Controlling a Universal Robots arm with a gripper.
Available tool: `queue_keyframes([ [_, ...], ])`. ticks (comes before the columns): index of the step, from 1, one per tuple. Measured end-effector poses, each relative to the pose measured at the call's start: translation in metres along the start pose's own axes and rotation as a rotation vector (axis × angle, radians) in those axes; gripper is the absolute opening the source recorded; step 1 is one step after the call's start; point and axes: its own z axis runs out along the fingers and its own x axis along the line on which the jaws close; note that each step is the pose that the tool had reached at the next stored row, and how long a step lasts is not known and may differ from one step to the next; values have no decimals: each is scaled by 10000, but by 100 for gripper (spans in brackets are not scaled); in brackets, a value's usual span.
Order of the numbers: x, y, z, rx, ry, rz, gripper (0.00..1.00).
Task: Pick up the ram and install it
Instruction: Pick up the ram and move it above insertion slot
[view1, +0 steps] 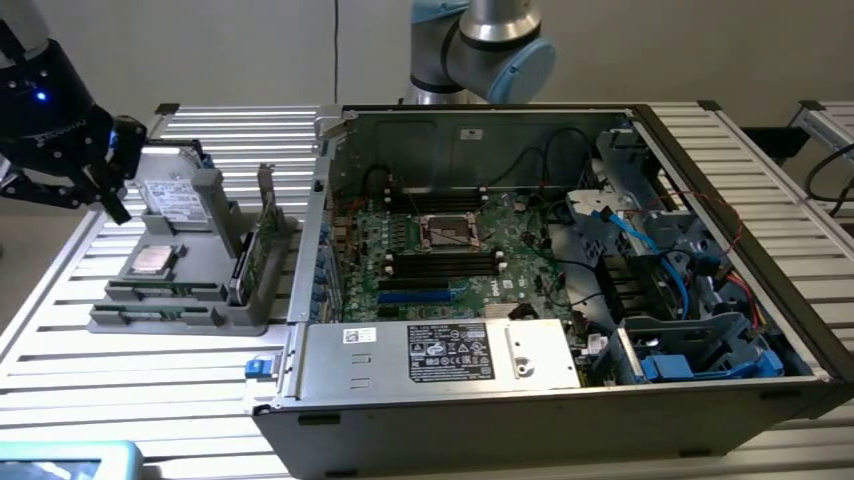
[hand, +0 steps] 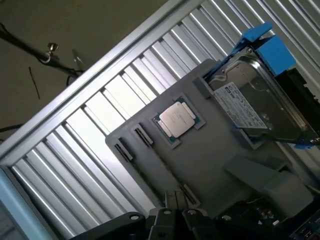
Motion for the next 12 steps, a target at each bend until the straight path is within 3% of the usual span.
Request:
queue_keyframes([
  [12, 0, 0, 8, -60, 29, -2179, 11],
])
